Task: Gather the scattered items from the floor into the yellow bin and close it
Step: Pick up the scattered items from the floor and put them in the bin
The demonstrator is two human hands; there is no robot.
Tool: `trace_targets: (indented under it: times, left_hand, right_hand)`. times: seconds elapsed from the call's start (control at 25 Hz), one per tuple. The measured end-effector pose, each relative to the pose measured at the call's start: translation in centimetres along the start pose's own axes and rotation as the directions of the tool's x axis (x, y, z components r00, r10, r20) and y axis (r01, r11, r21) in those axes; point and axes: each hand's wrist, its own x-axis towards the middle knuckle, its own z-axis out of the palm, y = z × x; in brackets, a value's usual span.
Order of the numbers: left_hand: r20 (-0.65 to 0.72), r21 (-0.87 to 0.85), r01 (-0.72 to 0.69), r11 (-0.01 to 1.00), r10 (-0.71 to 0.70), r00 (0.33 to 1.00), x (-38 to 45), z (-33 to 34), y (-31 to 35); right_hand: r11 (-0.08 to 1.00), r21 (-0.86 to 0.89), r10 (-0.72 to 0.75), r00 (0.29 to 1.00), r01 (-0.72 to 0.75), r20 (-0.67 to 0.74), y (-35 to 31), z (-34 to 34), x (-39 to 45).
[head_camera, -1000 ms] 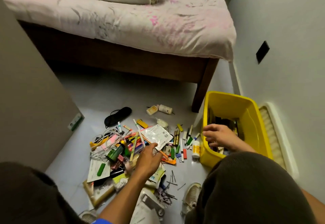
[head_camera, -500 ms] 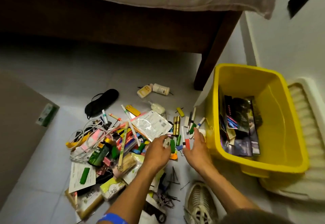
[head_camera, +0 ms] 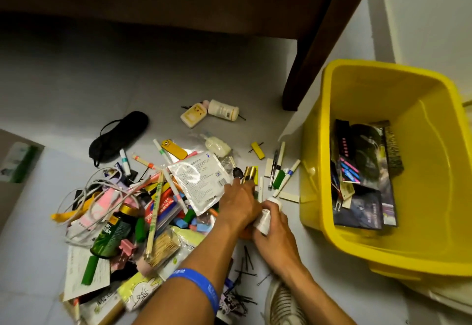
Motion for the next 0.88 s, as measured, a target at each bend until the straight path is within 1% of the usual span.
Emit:
trace_targets:
  times: [0.12,0.2,0.28,0.32,0.36,0.4,0.44,0.48,0.52,0.56,0.6,0.64,0.68,0.72,0.76,0.8,0.84,0.88]
  left_hand:
    - [-0.049,0.130,-0.005,0.991,0.011,0.999,-1.2,0.1,-1.1]
    - [-0.097,0.132,0.013,0.991,0.000,0.995,-2.2,0.0,-1.6]
    - [-0.156,0.060,0.036,0.998,-0.026,0.987,-3.1,0.0,-1.8]
    - [-0.183,-0.023,0.059,0.998,-0.062,0.981,-3.6,-0.2,-1.5]
    - [-0.192,-0.162,0.092,0.982,-0.123,0.974,-4.0,-0.6,-1.2]
    - [-0.172,-0.340,0.123,0.932,-0.191,0.966,-4.5,-1.2,-0.7]
    - [-0.133,-0.528,0.143,0.837,-0.247,0.960,-5.1,-2.0,-0.1]
    - [-0.086,-0.684,0.146,0.714,-0.279,0.957,-5.9,-2.8,0.5]
    - [-0.063,-0.787,0.123,0.605,-0.276,0.959,-6.8,-3.6,1.2]
    - [-0.065,-0.844,0.081,0.530,-0.251,0.966,-7.9,-4.3,2.0]
    - [-0.085,-0.873,0.029,0.487,-0.210,0.974,-9.0,-5.2,3.1]
    - [-0.115,-0.883,-0.027,0.468,-0.159,0.981,-10.2,-6.1,4.2]
    - [-0.144,-0.887,-0.085,0.454,-0.096,0.985,-11.2,-6.9,5.3]
    - [-0.163,-0.888,-0.142,0.438,-0.012,0.986,-12.0,-7.5,6.3]
    - [-0.169,-0.886,-0.190,0.423,0.088,0.982,-12.7,-8.0,7.4]
    - [-0.157,-0.880,-0.225,0.418,0.191,0.969,-13.3,-8.5,8.6]
    - [-0.131,-0.870,-0.246,0.427,0.280,0.951,-13.8,-8.7,9.7]
    - [-0.104,-0.850,-0.263,0.456,0.345,0.933,-14.1,-8.7,10.7]
  right_hand:
    - [0.962,0.268,-0.063,0.998,0.060,0.004,-1.6,-2.4,-3.5]
    - [0.900,0.424,-0.118,0.993,0.103,0.010,-2.9,-5.4,-6.1]
    - [0.846,0.499,-0.193,0.980,0.185,-0.036,-4.1,-9.2,-8.4]
    - [0.827,0.512,-0.217,0.972,0.234,-0.093,-4.4,-11.5,-9.1]
    - [0.815,0.512,-0.219,0.963,0.270,-0.159,-4.4,-13.6,-9.2]
    - [0.814,0.506,-0.197,0.955,0.286,-0.222,-4.1,-15.7,-9.0]
    - [0.830,0.483,-0.164,0.950,0.278,-0.265,-3.7,-17.6,-8.3]
    - [0.863,0.445,-0.117,0.952,0.238,-0.283,-3.2,-19.0,-7.3]
    - [0.912,0.377,-0.059,0.960,0.163,-0.272,-2.7,-20.0,-6.4]
    - [0.965,0.252,-0.007,0.967,0.074,-0.257,-2.0,-20.5,-5.7]
    - [0.995,0.102,0.022,0.964,0.005,-0.266,-1.4,-20.5,-5.4]
    - [1.000,-0.007,0.011,0.951,-0.014,-0.309,-1.3,-20.3,-5.5]
    - [0.999,-0.014,-0.038,0.935,0.035,-0.353,-1.6,-19.8,-5.9]
    - [0.988,0.087,-0.086,0.927,0.126,-0.365,-2.1,-19.4,-6.3]
    - [0.938,0.276,-0.110,0.936,0.209,-0.335,-2.7,-19.1,-6.7]
    - [0.850,0.459,-0.144,0.952,0.258,-0.269,-3.3,-19.0,-7.1]
    - [0.768,0.583,-0.179,0.963,0.266,-0.203,-3.8,-18.8,-7.1]
    - [0.719,0.651,-0.179,0.970,0.245,-0.167,-4.0,-18.8,-6.9]
